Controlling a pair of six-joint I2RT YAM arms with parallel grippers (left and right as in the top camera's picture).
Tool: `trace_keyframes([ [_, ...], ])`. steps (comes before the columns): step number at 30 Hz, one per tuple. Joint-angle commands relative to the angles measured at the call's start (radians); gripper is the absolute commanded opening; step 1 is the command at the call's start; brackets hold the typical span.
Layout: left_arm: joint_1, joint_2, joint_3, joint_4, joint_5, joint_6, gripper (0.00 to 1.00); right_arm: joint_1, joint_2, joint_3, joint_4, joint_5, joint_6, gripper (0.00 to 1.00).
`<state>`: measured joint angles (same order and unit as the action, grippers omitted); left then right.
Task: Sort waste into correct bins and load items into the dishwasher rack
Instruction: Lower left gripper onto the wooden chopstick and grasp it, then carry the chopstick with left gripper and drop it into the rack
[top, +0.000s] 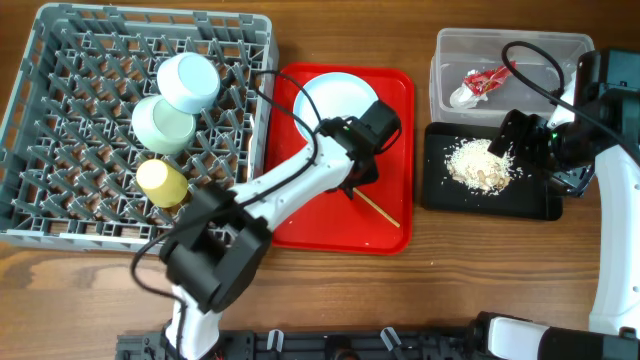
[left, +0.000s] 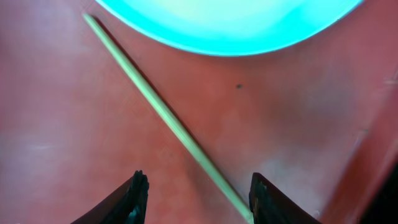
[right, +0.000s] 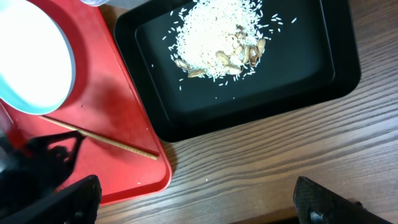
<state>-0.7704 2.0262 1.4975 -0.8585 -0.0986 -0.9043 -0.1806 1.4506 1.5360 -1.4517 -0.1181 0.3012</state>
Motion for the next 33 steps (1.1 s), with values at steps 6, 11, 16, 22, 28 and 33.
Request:
trace_keyframes([
  [6,0.005,0.122,0.006,-0.008,0.027,-0.027,0.51,-0.004,-0.018,0.016,0.003,0.014,-0.014,1.0],
  [11,0.005,0.13,0.006,-0.054,0.027,-0.023,0.41,-0.004,-0.018,0.016,0.003,0.014,-0.014,1.0],
  [16,0.005,0.13,0.006,-0.048,0.027,-0.024,0.22,-0.004,-0.018,0.016,0.001,0.014,-0.018,1.0],
  [22,0.005,0.13,0.006,-0.04,0.028,-0.024,0.17,-0.004,-0.018,0.016,0.0,0.014,-0.036,1.0],
  [28,0.005,0.13,0.006,-0.041,0.057,-0.023,0.13,-0.004,-0.018,0.016,0.0,0.014,-0.037,1.0],
  [33,0.005,0.128,0.006,-0.049,0.057,-0.023,0.04,-0.004,-0.018,0.016,0.0,0.014,-0.037,1.0],
])
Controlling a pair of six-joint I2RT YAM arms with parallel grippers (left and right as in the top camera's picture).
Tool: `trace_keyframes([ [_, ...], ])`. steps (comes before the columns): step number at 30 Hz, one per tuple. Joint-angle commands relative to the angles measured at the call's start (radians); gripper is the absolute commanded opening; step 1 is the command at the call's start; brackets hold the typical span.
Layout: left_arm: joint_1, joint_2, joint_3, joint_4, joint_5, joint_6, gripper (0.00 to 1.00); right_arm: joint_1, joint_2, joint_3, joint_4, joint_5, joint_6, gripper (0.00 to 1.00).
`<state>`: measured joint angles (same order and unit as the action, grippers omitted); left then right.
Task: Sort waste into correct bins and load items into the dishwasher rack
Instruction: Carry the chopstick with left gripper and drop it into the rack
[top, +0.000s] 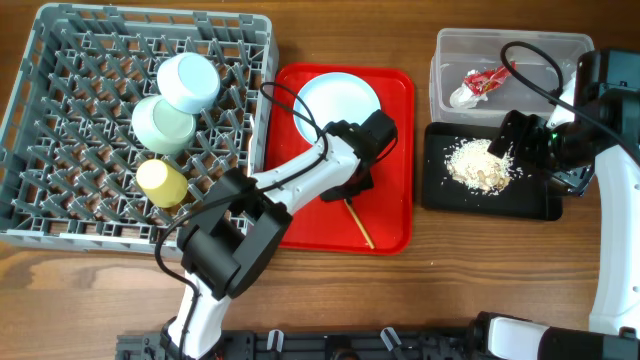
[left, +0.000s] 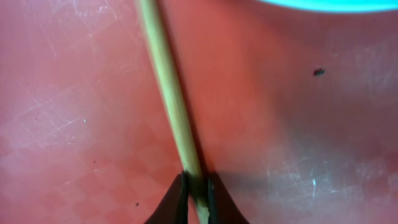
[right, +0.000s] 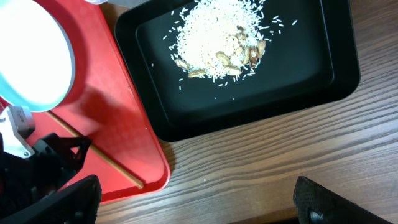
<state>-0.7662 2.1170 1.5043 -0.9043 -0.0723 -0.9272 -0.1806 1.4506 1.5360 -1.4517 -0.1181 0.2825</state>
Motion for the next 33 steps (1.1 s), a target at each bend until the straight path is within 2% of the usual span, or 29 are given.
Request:
trace_keyframes([
  [1,0.001,0.035,0.0,-0.007,0.031,0.0,0.04,-0.004,-0.018,0.016,0.0,0.014,-0.019,1.0],
  [11,0.031,0.003,0.0,-0.059,0.031,0.0,0.04,-0.004,-0.018,0.016,0.0,0.014,-0.02,1.0],
  [18,0.084,-0.103,0.0,-0.089,0.031,0.018,0.04,-0.004,-0.018,0.016,-0.001,0.014,-0.02,1.0],
  [25,0.166,-0.237,0.0,-0.134,0.031,0.162,0.04,-0.004,-0.018,0.016,0.0,0.014,-0.02,1.0],
  [29,0.223,-0.32,0.0,-0.141,0.031,0.344,0.04,-0.004,-0.018,0.016,-0.001,0.014,-0.02,1.0],
  [33,0.305,-0.407,0.0,-0.14,0.031,0.575,0.04,-0.004,-0.018,0.016,-0.001,0.014,-0.02,1.0],
])
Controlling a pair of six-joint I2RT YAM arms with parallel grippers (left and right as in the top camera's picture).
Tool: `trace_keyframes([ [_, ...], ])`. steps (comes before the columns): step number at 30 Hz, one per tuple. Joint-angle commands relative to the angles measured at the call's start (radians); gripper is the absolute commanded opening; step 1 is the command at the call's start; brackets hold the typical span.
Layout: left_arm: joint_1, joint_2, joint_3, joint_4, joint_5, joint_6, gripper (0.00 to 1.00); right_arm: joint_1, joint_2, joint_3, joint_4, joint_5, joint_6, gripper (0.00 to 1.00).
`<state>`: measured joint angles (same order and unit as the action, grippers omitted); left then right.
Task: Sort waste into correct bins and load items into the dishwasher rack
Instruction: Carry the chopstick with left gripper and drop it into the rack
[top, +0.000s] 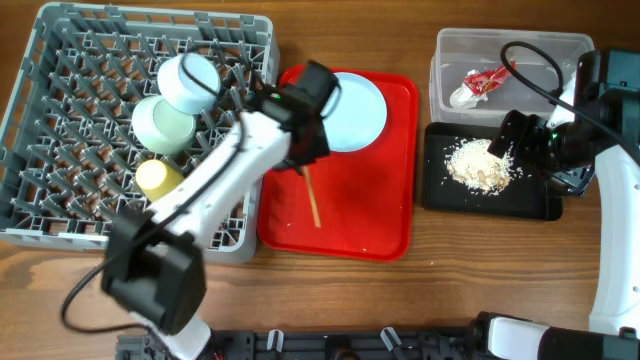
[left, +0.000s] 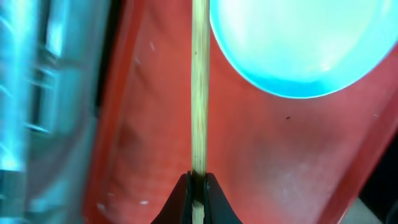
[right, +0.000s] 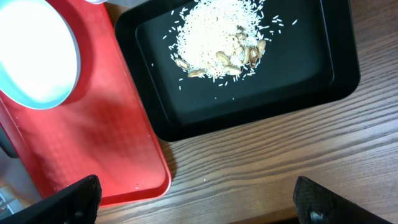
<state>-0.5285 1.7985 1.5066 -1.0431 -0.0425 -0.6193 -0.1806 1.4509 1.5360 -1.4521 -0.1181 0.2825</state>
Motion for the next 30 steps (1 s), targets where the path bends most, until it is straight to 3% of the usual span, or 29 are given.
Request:
trace_keyframes([
  [1,0.084,-0.102,-0.003,-0.001,0.001,0.304,0.04,-0.004,-0.019,0.016,0.0,0.014,-0.02,1.0],
  [6,0.212,-0.163,-0.003,0.008,0.014,0.545,0.04,-0.004,-0.019,0.016,0.0,0.014,-0.02,1.0],
  [13,0.33,-0.156,-0.003,0.023,0.097,0.763,0.04,-0.004,-0.019,0.016,0.0,0.014,-0.02,1.0],
  [21,0.344,-0.105,-0.003,0.067,0.098,0.761,0.04,-0.004,-0.019,0.016,0.0,0.014,-0.02,1.0],
  [22,0.344,-0.098,-0.003,0.067,0.098,0.761,0.08,-0.004,-0.019,0.016,0.0,0.014,-0.02,1.0],
  [23,0.344,-0.093,-0.003,0.067,0.098,0.761,0.19,-0.004,-0.019,0.016,0.0,0.014,-0.02,1.0],
  [26,0.344,-0.072,-0.003,0.067,0.098,0.751,0.3,-0.004,-0.019,0.016,-0.001,0.014,-0.02,1.0],
  [30,0.344,-0.068,-0.003,0.075,0.098,0.738,0.37,-0.004,-0.019,0.016,0.0,0.014,-0.021,1.0],
])
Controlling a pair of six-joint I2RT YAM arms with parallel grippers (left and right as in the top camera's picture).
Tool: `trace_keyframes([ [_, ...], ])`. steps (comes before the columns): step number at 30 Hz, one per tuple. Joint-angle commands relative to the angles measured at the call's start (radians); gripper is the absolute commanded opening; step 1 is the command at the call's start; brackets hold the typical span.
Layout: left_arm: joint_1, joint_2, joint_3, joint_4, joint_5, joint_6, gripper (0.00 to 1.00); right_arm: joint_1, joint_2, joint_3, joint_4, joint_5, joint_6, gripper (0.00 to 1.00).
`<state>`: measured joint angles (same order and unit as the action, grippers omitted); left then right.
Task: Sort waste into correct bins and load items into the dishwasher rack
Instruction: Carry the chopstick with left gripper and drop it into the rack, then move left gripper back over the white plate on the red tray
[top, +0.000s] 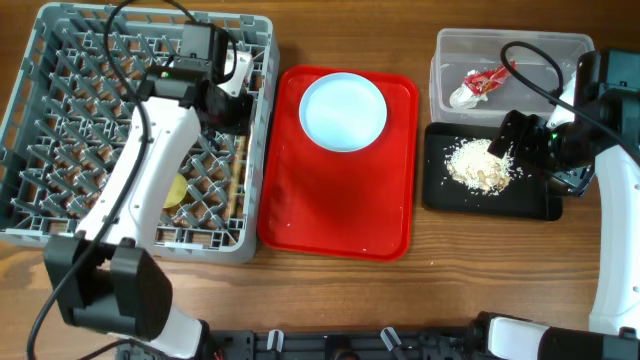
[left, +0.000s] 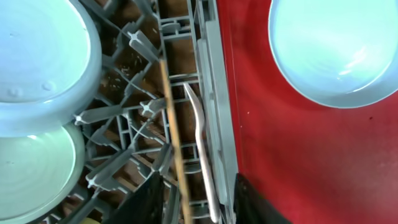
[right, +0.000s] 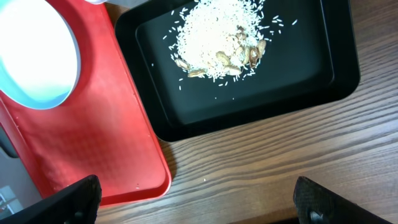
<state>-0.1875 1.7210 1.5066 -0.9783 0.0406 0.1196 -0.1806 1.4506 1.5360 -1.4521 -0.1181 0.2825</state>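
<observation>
The wooden chopstick (left: 174, 143) lies along the right side of the grey dishwasher rack (top: 60, 215), beside a metal utensil (left: 202, 149). My left gripper (left: 198, 193) hovers over it, open, its fingers apart on either side of the stick. In the overhead view the chopstick (top: 238, 172) shows below the left gripper (top: 225, 98). A light-blue plate (top: 343, 110) rests on the red tray (top: 335, 215). My right gripper (right: 199, 205) stands open over the wooden table, near the black tray (right: 323, 74).
Two pale cups (left: 37, 62) and a yellow cup (top: 175, 192) sit in the rack. The black tray holds rice and peanuts (top: 480, 165). A clear bin (top: 450, 60) behind it holds a red-and-white wrapper (top: 482, 80).
My left gripper was shut on the chopstick over the red tray's left side. Now it is over the rack and open, and the chopstick lies in the rack. The right arm is unchanged.
My left gripper stood open over the chopstick on the red tray below the plate. Then it was shut on the stick's end. Later it held the stick near the tray's left edge. Now the stick lies released in the rack.
</observation>
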Motion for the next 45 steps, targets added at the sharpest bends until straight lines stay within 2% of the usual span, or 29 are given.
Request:
trace_keyframes([
  [1,0.003,0.009,-0.003,0.027,0.015,-0.026,0.38,-0.004,-0.018,0.016,0.0,0.014,-0.02,1.0],
  [7,-0.048,-0.008,-0.003,0.159,0.202,-0.054,0.38,-0.004,-0.018,0.016,0.0,0.014,-0.02,1.0],
  [9,-0.087,-0.002,-0.003,0.209,0.234,-0.053,0.45,-0.004,-0.018,0.016,0.0,0.014,-0.019,1.0],
  [15,-0.223,0.068,-0.003,0.347,0.232,-0.052,0.44,-0.004,-0.018,0.016,-0.001,0.014,-0.018,1.0],
  [20,-0.34,0.193,-0.003,0.459,0.208,-0.048,0.46,-0.004,-0.018,0.016,-0.007,0.014,-0.018,1.0],
  [31,-0.452,0.388,-0.003,0.496,0.01,-0.045,0.51,-0.004,-0.018,0.016,-0.006,0.014,-0.021,1.0],
  [41,-0.457,0.426,-0.003,0.414,0.01,-0.045,0.34,-0.004,-0.018,0.016,-0.005,0.014,-0.021,1.0],
  [43,-0.457,0.433,-0.003,0.399,0.01,-0.045,0.21,-0.004,-0.018,0.016,-0.004,0.014,-0.021,1.0],
  [45,-0.457,0.434,-0.003,0.382,0.01,-0.046,0.12,-0.004,-0.018,0.016,-0.004,0.014,-0.021,1.0],
])
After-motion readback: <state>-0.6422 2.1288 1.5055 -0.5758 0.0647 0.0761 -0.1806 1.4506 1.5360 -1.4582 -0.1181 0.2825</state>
